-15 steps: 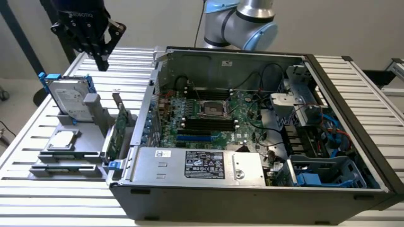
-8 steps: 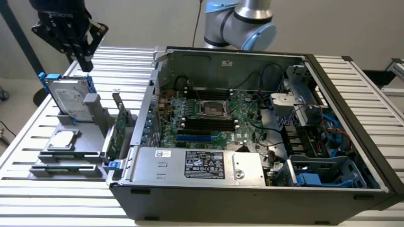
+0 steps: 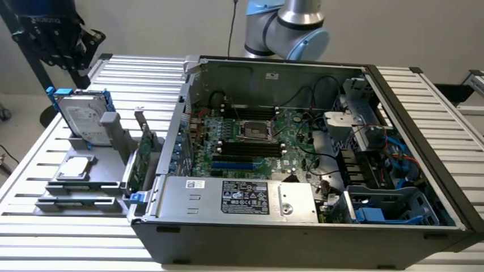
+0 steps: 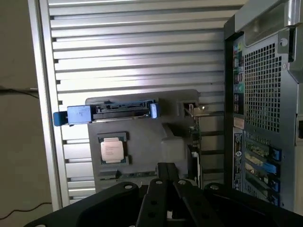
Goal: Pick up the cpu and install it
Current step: 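Reach for the cpu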
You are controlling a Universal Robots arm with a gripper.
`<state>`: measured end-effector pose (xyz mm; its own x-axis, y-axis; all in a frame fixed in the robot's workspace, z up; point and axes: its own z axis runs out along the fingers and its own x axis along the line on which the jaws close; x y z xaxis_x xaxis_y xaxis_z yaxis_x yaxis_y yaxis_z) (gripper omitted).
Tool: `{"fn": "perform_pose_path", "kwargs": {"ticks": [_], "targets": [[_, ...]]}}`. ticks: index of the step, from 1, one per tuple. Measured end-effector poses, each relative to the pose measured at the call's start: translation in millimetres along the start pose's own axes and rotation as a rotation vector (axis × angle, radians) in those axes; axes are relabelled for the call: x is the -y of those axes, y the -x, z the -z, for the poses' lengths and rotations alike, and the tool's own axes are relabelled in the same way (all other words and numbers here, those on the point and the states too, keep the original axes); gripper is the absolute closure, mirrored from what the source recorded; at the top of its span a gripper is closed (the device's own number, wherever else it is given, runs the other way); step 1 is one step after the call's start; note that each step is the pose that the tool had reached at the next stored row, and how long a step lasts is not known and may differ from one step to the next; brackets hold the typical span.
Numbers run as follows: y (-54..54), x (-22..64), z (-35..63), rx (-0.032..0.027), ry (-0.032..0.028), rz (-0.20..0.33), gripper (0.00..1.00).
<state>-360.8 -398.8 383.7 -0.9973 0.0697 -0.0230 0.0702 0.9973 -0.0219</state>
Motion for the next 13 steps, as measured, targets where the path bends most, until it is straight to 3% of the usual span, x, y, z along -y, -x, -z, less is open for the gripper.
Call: {"fn": "perform_pose_path", "kwargs": {"ticks": [7,13], "targets": [[-31.9,2.1,-3.6,-0.0005,-0.0146,0.0,0.89],[-59.2,3.9,-8.3,-0.0045,-0.0166,0.001,0.89]]}}
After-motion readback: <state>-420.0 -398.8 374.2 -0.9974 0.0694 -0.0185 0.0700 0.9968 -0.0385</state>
